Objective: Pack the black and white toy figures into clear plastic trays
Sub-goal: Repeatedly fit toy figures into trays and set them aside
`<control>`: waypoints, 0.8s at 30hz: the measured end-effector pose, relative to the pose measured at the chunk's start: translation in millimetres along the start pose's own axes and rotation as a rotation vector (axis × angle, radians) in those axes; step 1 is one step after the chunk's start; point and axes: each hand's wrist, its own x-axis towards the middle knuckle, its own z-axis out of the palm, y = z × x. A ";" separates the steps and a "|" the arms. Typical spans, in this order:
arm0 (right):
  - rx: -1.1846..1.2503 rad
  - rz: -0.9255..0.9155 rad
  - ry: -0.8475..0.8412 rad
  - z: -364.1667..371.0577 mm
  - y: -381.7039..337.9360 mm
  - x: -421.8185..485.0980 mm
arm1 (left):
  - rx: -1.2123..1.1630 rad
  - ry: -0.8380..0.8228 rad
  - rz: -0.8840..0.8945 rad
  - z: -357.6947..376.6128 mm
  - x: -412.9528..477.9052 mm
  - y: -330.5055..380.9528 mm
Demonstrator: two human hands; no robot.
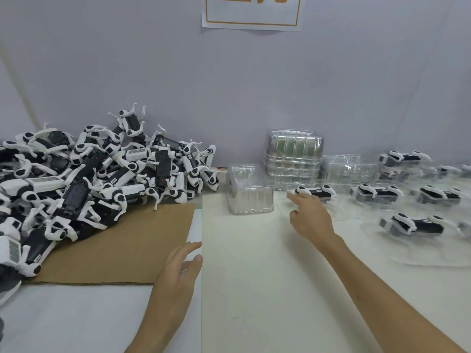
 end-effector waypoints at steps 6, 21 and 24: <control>-0.394 -0.131 -0.046 4.4 -1.8 16.6 | 0.034 0.003 0.012 0.7 -1.3 -1.8; -0.597 0.038 -0.184 -17.0 54.2 36.6 | 0.101 0.001 0.038 0.2 -2.2 -4.4; -0.682 0.101 -0.202 -24.1 64.3 42.8 | 0.131 -0.014 0.031 0.8 -2.2 -5.4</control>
